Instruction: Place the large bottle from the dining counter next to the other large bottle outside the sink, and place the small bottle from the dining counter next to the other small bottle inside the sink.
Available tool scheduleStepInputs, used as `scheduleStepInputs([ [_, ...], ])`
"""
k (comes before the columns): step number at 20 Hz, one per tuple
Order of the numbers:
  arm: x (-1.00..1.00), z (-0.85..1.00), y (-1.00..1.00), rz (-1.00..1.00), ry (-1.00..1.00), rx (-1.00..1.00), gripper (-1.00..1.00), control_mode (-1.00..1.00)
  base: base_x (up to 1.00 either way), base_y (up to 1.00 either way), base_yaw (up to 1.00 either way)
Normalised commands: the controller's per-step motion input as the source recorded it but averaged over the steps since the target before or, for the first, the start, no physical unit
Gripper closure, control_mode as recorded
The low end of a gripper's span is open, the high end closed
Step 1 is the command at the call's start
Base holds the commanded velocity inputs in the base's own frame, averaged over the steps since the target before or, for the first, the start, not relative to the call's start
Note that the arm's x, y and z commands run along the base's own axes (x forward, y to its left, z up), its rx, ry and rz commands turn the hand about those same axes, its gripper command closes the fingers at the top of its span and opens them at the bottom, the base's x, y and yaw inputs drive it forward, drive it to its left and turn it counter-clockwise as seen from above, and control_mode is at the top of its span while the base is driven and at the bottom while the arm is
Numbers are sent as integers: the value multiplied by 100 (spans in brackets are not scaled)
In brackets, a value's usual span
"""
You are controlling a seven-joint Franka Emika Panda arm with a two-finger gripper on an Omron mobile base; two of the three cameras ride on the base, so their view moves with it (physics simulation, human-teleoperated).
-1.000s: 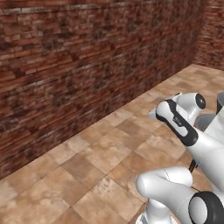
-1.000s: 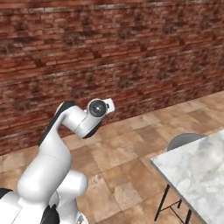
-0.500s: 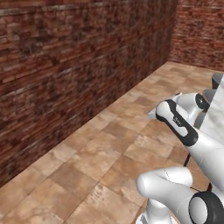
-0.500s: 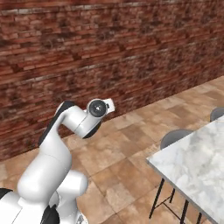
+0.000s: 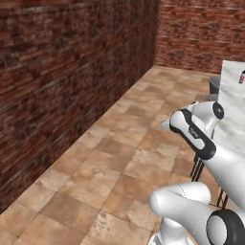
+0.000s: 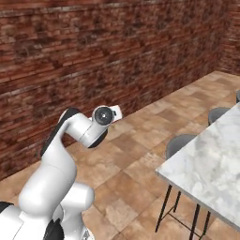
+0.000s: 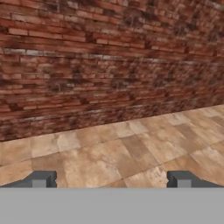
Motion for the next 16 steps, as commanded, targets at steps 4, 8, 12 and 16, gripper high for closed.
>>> scheduleStepInputs([
  [4, 0, 0, 0, 0, 0, 0, -100, 100, 11, 44, -35],
  [8, 0, 0, 0, 0, 0, 0, -100, 100, 12, 49, -33],
  [12, 0, 0, 0, 0, 0, 0, -100, 100, 15, 58, -29],
  [16, 0, 0, 0, 0, 0, 0, -100, 100, 16, 62, -27],
])
